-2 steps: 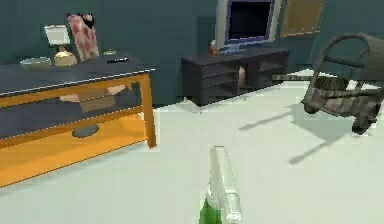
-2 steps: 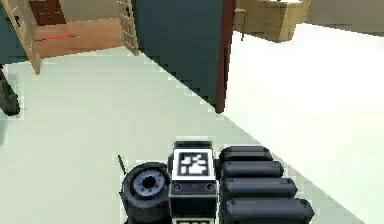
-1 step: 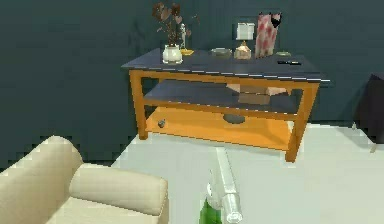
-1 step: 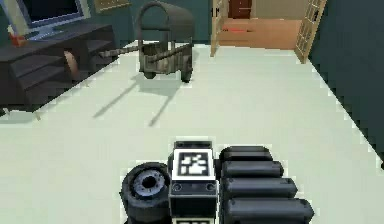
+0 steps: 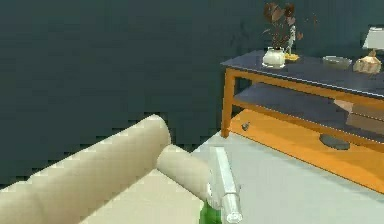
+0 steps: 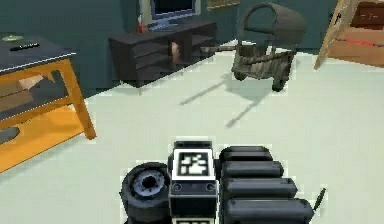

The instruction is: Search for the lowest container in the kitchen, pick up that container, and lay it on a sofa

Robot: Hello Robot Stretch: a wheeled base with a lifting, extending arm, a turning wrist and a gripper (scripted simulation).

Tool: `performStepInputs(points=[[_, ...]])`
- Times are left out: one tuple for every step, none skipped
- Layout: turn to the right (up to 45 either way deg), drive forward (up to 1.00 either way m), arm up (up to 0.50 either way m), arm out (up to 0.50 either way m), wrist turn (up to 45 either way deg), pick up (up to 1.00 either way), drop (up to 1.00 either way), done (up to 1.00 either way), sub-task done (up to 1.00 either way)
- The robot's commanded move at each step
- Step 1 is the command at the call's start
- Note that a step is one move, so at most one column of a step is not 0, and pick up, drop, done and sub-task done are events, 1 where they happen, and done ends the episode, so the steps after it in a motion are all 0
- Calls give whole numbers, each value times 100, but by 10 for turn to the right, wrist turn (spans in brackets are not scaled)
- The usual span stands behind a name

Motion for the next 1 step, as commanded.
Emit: performStepInputs(points=[[-450, 0, 0, 0, 0, 0, 0, 0, 0]])
